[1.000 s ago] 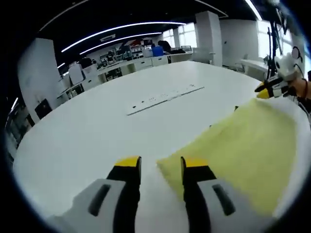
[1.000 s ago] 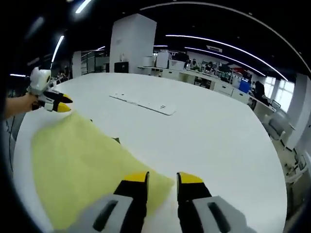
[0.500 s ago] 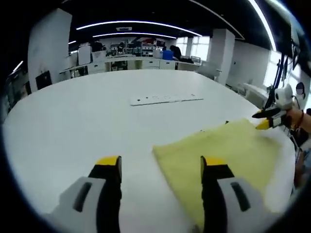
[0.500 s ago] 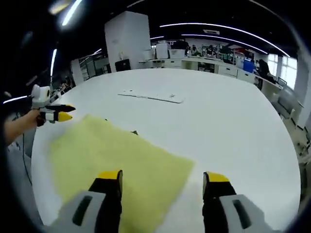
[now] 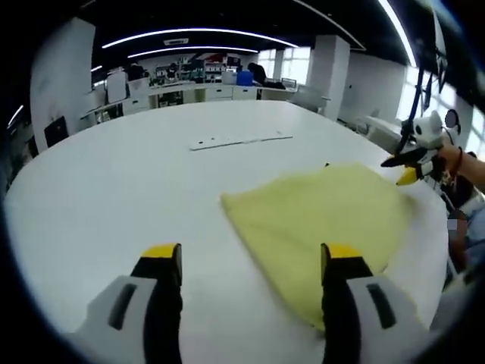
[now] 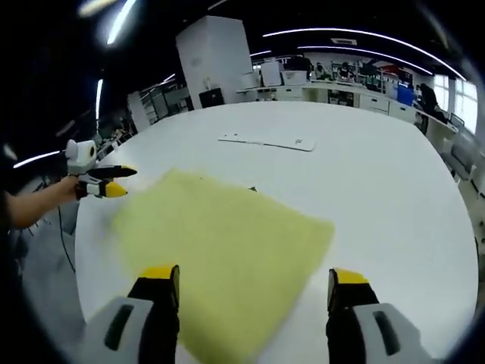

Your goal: Fold the garment on the visible template until the final outline fits inside the template.

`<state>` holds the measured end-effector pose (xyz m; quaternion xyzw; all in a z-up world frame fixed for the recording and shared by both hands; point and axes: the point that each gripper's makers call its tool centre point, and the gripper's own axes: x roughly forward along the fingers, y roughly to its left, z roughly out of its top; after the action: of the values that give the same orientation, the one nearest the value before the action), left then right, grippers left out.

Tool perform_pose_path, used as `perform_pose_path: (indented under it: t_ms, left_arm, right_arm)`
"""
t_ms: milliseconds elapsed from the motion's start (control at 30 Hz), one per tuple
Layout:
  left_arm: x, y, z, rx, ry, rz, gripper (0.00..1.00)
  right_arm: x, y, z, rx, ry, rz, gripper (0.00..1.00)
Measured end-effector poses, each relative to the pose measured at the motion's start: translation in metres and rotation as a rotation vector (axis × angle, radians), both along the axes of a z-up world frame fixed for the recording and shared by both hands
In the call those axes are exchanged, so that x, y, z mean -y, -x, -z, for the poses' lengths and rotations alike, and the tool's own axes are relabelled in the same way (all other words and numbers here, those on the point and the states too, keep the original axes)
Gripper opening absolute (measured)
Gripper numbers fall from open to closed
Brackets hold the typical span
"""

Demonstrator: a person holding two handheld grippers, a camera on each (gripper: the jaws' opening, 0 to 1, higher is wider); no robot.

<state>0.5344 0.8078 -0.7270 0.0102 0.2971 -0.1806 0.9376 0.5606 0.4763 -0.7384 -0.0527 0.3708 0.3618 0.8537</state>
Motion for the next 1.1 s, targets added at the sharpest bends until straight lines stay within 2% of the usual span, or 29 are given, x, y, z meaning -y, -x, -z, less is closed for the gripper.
perform_pose_path:
  t_ms: [233, 333, 500, 667, 833, 1000, 1100]
  left_arm:
    - [0.010, 0.026, 0.004, -0.029, 0.004, 0.052, 0.62]
    - [0.011, 0.031, 0.008, -0.044, -0.019, 0.065, 0.59]
    - [0.016, 0.043, 0.008, -0.046, -0.013, 0.082, 0.53]
    - [0.018, 0.060, 0.015, -0.071, -0.025, 0.109, 0.45]
    - [0.014, 0.070, 0.022, -0.098, -0.007, 0.103, 0.35]
    - [0.014, 0.076, 0.023, -0.102, 0.012, 0.089, 0.33]
    - [0.018, 0.078, 0.024, -0.106, 0.025, 0.091, 0.29]
  right_arm:
    - [0.003, 0.023, 0.000, -0.012, -0.002, -0.013, 0.78]
    - [0.005, 0.031, 0.000, -0.015, 0.001, -0.017, 0.77]
    - [0.008, 0.043, -0.001, -0.023, -0.006, -0.024, 0.74]
    - [0.012, 0.055, 0.000, -0.025, -0.004, -0.022, 0.71]
    - [0.013, 0.064, 0.002, -0.023, -0.013, -0.022, 0.62]
    - [0.014, 0.070, 0.001, -0.013, -0.021, -0.025, 0.55]
    - [0.014, 0.077, 0.003, -0.025, -0.019, -0.032, 0.45]
